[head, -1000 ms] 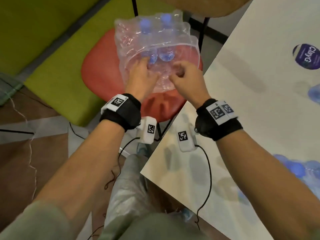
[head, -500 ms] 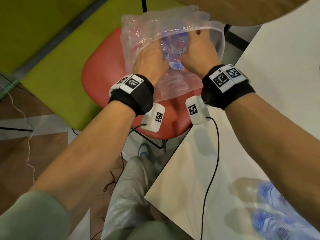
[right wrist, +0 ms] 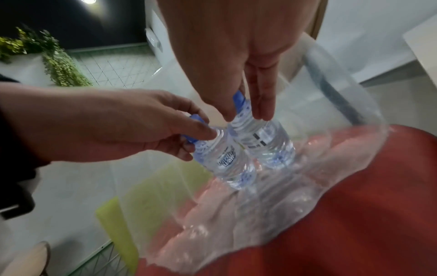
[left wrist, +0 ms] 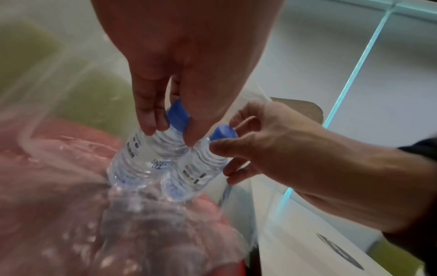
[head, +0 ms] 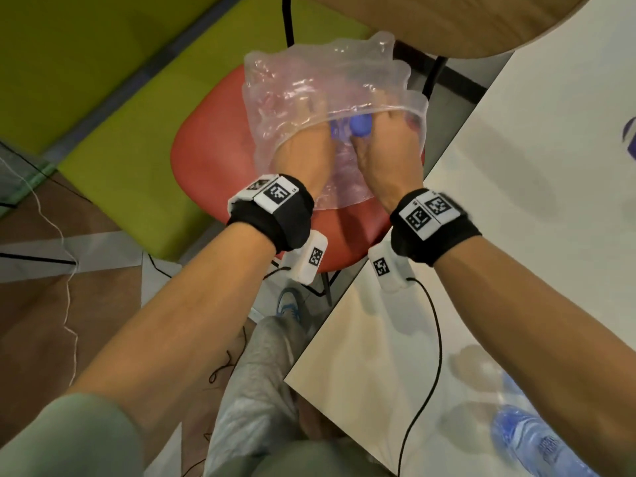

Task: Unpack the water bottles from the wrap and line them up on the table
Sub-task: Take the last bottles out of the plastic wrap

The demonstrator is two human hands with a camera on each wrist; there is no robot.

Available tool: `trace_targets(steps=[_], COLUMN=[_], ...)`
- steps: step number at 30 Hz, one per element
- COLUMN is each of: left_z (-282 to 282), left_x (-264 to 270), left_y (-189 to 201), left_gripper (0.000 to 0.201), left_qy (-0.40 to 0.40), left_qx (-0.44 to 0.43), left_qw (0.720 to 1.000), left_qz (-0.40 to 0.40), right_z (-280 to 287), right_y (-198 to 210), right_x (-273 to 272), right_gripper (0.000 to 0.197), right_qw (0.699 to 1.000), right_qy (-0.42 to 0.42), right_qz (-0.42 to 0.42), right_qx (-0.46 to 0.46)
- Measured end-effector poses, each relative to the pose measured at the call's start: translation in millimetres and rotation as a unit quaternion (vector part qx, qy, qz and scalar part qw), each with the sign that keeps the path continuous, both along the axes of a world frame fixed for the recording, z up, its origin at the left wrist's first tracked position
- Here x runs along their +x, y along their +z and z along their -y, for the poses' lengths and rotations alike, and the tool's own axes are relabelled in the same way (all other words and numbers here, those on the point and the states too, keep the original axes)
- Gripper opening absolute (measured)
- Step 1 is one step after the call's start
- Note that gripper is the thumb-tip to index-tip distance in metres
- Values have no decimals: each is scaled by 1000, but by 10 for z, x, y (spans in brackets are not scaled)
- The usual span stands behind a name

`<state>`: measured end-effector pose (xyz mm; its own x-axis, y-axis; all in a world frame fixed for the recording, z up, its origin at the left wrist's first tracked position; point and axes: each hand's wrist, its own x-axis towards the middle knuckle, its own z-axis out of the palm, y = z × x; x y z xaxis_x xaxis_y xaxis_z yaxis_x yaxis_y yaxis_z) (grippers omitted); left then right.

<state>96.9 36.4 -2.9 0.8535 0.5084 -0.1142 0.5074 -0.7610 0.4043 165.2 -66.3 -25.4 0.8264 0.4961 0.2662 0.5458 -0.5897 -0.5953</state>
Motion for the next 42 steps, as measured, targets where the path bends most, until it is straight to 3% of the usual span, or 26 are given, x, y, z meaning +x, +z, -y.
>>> trace_targets(steps=[6,12,16,25,27,31,35,38,42], left_z=[228,184,86,67,59,82,84,36,22], left_x=[-243,-227,-196,-293,-315,-416,-453,-442,-427], left_y=[-94,73,128,104,25,-115,-262,-359,-359], left_gripper=[32,32,26,31,41,37,38,44,49], left_qy=[31,64,68,92,90,89,81,97,100], left_qx=[10,-20,-11,-38,-53,-137,-190,-223,-198], left_qw=[998,993,990,986,985,976,974,963,970], left_qz=[56,100,124,137,138,145,92,114,103], right_z=[196,164,206,356,369,390,300,247,231], right_y=[-137,113,285,164,119,-5,-148,-254,-279], right_x=[-205,-106,-89,-208,-204,-238,-263,-262,-267], right_gripper=[32,39,29,42,46,59,70,80,75], right_qw=[997,996,992,989,989,986,983,978,978], right_qy=[50,17,14,46,34,15,8,7,-8], right_qz=[-9,-77,-86,-117,-133,-161,-181,-210,-208], right_qx=[-52,44,95,73,60,44,11,3,16])
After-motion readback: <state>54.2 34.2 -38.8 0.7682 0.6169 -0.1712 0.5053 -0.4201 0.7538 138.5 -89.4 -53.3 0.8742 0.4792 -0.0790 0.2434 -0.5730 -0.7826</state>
